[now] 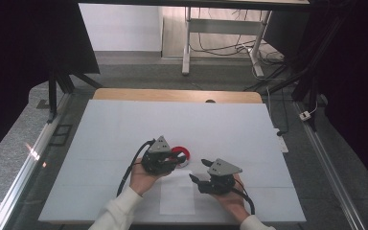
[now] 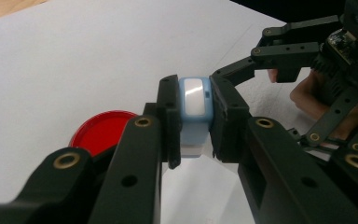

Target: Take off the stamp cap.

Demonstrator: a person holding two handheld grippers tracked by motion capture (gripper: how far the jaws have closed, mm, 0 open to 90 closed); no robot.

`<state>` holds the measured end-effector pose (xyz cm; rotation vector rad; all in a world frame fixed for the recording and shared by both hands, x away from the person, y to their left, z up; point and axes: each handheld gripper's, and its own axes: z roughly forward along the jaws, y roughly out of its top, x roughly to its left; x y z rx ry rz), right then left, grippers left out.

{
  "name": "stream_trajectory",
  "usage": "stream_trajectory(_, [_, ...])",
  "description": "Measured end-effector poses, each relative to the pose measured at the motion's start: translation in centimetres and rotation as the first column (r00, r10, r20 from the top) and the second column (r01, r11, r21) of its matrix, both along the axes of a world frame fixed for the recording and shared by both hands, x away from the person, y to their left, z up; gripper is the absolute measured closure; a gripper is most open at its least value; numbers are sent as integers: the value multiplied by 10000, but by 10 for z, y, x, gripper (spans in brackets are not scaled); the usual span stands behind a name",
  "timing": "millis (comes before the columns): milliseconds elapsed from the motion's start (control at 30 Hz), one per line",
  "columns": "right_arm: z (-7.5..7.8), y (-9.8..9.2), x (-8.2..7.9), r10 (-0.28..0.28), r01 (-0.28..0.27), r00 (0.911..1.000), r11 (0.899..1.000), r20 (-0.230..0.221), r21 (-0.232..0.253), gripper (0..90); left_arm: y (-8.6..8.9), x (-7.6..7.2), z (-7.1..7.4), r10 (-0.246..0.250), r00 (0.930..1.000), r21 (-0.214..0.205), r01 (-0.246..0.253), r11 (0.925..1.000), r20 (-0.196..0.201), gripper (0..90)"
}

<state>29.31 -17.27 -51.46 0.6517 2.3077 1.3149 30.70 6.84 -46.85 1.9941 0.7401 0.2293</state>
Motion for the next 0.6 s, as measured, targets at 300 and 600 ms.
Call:
stream_trajectory(300, [0,14,3,2,-2,10000,10000,34,60,315,0,0,0,42,10000,-53,-42,10000,20,746])
stream_trajectory(600, [0,27,3,15,-12,9998,9999,220,-154,333,0,0,0,67,10000,-54,-67,10000,15,745])
